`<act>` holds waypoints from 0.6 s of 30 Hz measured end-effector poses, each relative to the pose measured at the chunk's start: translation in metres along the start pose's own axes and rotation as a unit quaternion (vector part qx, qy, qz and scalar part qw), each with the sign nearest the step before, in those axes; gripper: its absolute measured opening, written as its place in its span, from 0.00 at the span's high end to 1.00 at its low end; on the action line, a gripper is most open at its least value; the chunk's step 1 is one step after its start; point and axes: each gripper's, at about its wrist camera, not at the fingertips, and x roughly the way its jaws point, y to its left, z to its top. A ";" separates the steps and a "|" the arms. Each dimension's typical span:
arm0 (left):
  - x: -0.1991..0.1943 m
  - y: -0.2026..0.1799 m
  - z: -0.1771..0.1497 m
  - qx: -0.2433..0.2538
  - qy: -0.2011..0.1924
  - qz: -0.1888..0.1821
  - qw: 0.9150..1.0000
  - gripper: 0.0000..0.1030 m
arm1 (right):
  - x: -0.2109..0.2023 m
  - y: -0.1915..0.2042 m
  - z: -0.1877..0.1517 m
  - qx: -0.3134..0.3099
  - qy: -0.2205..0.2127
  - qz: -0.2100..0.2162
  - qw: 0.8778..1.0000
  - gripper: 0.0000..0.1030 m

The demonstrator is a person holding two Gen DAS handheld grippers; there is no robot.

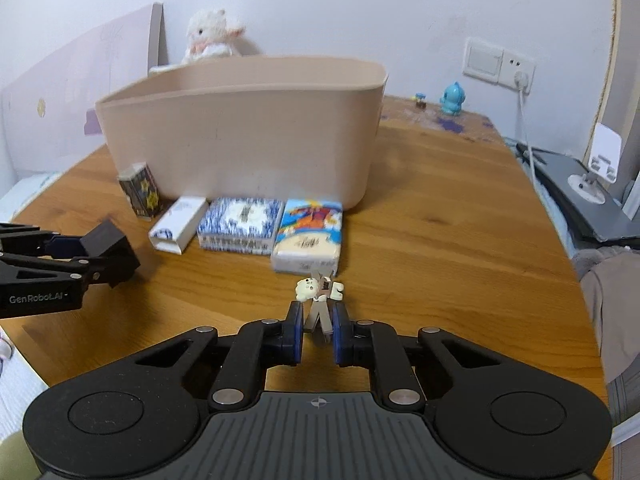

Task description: Organize objects

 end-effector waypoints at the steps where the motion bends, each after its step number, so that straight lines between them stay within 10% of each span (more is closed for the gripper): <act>1: -0.004 0.001 0.003 -0.001 -0.006 0.001 1.000 0.55 | -0.004 0.000 0.003 0.000 -0.007 0.000 1.000 0.87; 18: -0.044 0.026 0.076 0.014 -0.090 0.052 0.994 0.55 | -0.046 -0.007 0.084 -0.005 -0.113 -0.012 0.994 0.87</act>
